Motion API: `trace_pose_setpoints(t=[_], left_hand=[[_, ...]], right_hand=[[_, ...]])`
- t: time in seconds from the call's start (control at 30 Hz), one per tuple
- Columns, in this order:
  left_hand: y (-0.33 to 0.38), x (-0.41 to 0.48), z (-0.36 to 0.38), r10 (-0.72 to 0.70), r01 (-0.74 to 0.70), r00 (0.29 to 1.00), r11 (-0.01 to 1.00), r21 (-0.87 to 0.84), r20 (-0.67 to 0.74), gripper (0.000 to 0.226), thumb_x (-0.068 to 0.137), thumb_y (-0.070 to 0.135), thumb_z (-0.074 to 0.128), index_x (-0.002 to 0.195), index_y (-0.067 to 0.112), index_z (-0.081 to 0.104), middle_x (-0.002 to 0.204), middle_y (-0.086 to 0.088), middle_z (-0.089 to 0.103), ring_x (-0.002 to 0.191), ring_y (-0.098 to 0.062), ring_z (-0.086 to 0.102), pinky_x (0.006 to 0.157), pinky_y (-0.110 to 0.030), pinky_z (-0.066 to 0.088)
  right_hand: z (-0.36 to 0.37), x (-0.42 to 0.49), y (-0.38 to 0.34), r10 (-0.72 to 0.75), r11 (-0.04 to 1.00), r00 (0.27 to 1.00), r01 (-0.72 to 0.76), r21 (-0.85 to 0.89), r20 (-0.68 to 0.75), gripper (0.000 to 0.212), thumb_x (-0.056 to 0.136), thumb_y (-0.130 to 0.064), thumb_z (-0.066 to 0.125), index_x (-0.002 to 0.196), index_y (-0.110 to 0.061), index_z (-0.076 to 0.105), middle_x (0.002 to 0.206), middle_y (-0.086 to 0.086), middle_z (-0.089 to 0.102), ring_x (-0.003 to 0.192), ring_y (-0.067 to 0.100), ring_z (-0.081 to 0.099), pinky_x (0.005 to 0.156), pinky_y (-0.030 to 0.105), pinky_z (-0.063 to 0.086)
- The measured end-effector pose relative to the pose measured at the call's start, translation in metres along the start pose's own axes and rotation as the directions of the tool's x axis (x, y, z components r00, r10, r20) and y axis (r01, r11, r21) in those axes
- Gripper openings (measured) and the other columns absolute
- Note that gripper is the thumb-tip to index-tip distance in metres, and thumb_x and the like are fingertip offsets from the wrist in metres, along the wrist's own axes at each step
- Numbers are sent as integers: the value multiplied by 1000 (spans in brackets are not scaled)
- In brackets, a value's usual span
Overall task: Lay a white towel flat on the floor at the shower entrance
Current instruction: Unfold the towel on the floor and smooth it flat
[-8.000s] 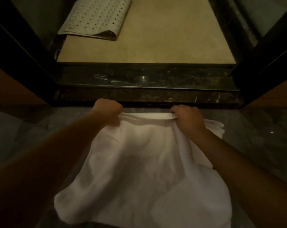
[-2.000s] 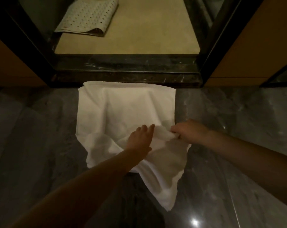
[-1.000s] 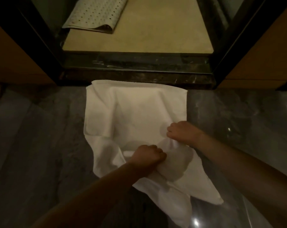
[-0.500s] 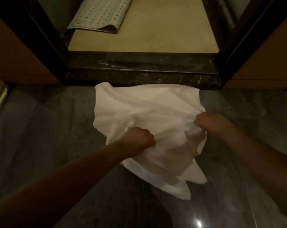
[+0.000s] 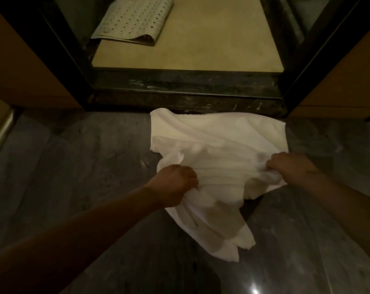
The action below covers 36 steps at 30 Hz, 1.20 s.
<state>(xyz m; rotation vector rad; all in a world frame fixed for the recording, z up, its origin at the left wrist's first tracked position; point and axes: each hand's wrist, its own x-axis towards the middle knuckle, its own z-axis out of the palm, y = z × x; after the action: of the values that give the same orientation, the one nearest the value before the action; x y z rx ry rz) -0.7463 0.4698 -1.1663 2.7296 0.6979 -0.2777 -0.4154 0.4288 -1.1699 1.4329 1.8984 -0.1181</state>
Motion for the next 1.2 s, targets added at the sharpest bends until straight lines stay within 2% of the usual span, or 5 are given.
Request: trace_pose_setpoints(t=[0.33,0.53,0.73,0.93,1.2], left_hand=[[20,-40,24,-414,362,859,907,-215,-300,62,79,39,63,135,22,42,143,-6,40,129,-27,40,103,-40,37],[28,-28,39,-795,586,603,496,-641,-63,86,78,48,64,144,17,18,145,-8,30,128,-28,36,103,-44,38],[24,-9,57,-793,560,608,468,-683,-45,102,72,45,74,146,25,6,146,-6,22,132,-25,28,103,-39,35],[15,-7,69,-788,441,606,448,-778,-110,83,69,39,78,136,28,30,135,3,36,120,-18,34,96,-33,38],[-38,-22,52,-596,477,792,739,-475,-133,57,72,27,74,123,24,49,123,-2,51,107,-27,49,88,-37,45]], right_hand=[[-69,35,-54,-82,951,909,194,242,-410,55,87,-4,53,135,-27,40,131,2,47,112,22,49,82,34,45],[-128,87,-102,-254,951,872,303,55,-419,53,89,-18,54,137,-28,35,128,6,45,109,26,50,71,36,40],[-149,141,-135,-373,928,859,341,-150,-351,67,91,-31,52,144,-45,12,140,5,32,115,26,44,70,36,32],[-152,174,-145,-431,897,856,370,-243,-285,70,89,-34,56,142,-49,12,151,7,18,123,28,39,73,37,35],[-161,180,-129,-330,944,894,318,-89,-303,52,83,-38,59,129,-39,35,109,4,50,93,24,57,59,34,37]])
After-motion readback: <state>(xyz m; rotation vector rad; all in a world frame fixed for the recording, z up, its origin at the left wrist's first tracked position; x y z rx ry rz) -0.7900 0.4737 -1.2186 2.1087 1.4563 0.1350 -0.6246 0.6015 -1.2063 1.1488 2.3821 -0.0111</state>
